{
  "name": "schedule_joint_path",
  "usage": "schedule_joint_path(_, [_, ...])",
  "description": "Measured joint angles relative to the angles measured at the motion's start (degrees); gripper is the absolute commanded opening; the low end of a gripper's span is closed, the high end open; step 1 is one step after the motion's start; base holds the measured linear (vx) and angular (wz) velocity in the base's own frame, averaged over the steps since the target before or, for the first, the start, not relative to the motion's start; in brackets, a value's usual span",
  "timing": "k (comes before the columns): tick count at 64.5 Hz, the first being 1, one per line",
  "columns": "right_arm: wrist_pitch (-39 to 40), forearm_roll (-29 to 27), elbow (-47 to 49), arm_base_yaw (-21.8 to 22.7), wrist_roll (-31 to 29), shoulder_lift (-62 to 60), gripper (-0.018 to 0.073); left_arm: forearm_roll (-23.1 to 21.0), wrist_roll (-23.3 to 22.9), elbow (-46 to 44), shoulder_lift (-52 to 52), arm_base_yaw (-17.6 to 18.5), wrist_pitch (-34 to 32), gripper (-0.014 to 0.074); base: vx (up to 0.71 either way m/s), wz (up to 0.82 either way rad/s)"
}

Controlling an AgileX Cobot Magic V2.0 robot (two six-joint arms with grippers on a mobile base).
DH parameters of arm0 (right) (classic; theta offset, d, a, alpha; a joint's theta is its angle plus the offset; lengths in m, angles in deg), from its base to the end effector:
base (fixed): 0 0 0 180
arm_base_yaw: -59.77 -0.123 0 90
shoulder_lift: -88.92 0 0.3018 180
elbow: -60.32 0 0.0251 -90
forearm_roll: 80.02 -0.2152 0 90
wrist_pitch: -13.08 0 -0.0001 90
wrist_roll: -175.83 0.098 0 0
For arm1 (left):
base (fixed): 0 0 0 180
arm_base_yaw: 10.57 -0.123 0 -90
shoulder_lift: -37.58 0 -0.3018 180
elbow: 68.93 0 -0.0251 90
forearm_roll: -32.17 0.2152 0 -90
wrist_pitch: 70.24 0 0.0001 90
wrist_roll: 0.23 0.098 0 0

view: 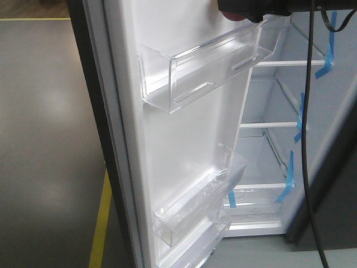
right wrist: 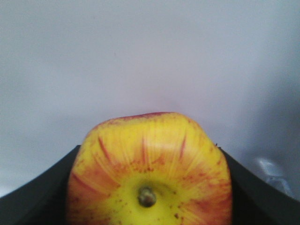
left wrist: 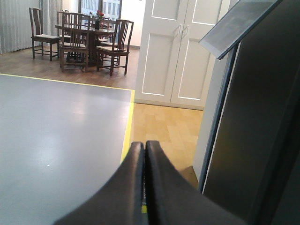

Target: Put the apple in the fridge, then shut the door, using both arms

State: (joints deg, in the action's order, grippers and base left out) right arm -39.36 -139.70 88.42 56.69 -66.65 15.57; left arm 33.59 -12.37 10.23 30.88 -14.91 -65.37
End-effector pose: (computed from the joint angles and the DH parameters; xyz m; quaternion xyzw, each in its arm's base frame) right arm 0.3545 0.0863 0.4528 -0.3328 0.7244 0.2428 0.5527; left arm 0.0110 0.0010 0.1974 -0.0940 0.7053 -0.0384 0.7015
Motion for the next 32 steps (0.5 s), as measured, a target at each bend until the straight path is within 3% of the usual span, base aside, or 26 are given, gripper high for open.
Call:
schedule_joint_path(8, [0.13, 0.15, 0.0, 0.0, 0.0, 0.0, 0.0511, 0.0, 0.0, 0.0, 0.0, 0.0, 0.0, -0.0006, 0.0, 0.0])
schedule_joint_path(16, [0.75, 0.32, 0.0, 0.0, 0.35, 0.0, 0.0623, 0.0, 0.0, 0.0, 0.0, 0.0, 0.0, -0.0006, 0.0, 0.0])
schedule_joint_path(32, [1.76, 0.55, 0.06, 0.0, 2.07, 0.0, 0.062, 0.0, 0.0, 0.0, 0.0, 0.0, 0.0, -0.0006, 0.0, 0.0])
